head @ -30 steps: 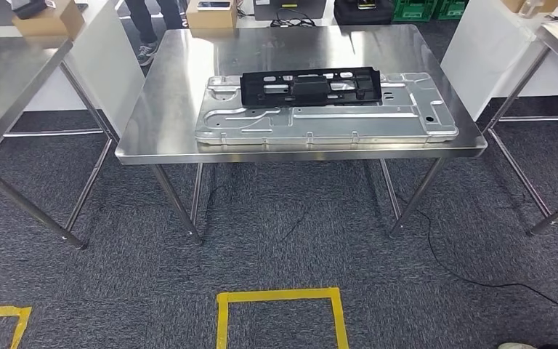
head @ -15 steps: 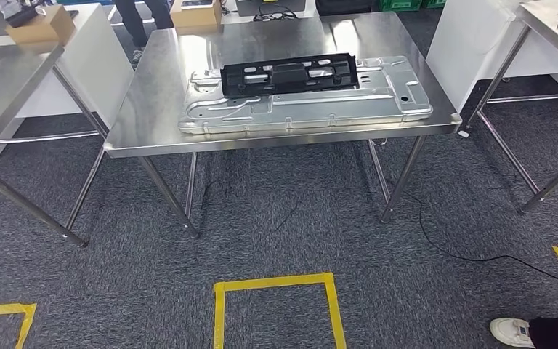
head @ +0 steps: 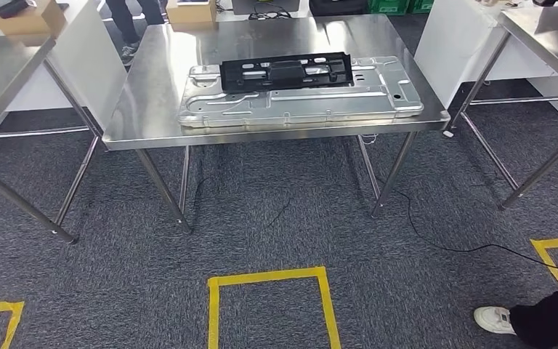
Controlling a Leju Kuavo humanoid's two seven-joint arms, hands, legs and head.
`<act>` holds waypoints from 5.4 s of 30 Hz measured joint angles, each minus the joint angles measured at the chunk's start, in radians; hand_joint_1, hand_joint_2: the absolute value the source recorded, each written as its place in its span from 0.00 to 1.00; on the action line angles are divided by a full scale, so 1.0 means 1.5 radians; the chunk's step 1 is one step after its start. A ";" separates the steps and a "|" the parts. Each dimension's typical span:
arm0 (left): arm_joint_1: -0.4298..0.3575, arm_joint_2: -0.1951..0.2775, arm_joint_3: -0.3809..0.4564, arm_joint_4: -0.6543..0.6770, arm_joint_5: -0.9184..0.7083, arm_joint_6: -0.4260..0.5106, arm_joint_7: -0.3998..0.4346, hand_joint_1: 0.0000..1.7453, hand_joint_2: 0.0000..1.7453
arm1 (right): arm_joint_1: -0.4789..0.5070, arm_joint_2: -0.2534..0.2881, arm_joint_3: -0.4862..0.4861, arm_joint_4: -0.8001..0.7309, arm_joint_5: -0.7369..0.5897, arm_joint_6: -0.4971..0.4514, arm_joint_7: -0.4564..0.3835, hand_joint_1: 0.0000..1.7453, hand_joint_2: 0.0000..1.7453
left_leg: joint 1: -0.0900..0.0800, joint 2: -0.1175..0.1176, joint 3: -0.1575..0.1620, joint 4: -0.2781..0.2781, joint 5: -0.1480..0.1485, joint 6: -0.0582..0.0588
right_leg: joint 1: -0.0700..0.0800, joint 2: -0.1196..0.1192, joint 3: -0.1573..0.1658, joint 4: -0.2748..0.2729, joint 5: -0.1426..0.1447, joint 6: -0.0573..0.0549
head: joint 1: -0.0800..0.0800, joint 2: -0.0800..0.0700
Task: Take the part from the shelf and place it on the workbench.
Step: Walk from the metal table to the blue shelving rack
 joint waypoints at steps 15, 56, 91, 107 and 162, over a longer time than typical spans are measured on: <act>0.002 -0.001 -0.004 -0.001 0.008 0.003 -0.001 0.00 0.00 | -0.003 0.007 -0.001 0.017 -0.017 -0.008 -0.001 0.00 0.00 | 0.019 -0.012 -0.108 0.262 -0.141 -0.051 | -0.007 0.010 0.086 -0.214 0.116 -0.034 | -0.001 0.000; -0.001 0.000 -0.016 -0.001 0.018 0.007 -0.002 0.00 0.00 | -0.003 0.011 0.001 0.025 -0.040 -0.010 0.006 0.00 0.00 | 0.014 -0.058 -0.010 0.024 -0.009 -0.013 | -0.010 0.067 0.057 -0.195 0.118 -0.011 | -0.001 0.000; -0.004 0.003 -0.018 -0.001 0.022 0.004 0.001 0.00 0.00 | -0.003 0.012 0.001 0.026 -0.059 -0.010 0.010 0.00 0.00 | 0.015 -0.003 -0.007 0.019 -0.006 -0.017 | -0.002 0.008 -0.036 -0.002 0.027 -0.009 | -0.001 0.000; -0.019 0.008 -0.022 -0.001 0.020 -0.022 0.015 0.00 0.00 | -0.006 0.013 0.003 0.026 -0.077 -0.015 0.006 0.00 0.00 | 0.023 -0.013 -0.118 0.278 -0.139 -0.044 | -0.001 0.018 0.055 -0.192 0.123 -0.032 | -0.003 0.000; -0.021 0.013 -0.031 -0.001 0.018 -0.021 0.014 0.00 0.00 | -0.004 0.010 0.041 0.027 -0.116 -0.024 0.002 0.00 0.00 | 0.021 0.048 -0.020 0.045 -0.023 -0.048 | -0.009 -0.027 0.060 -0.200 0.128 -0.012 | -0.011 0.000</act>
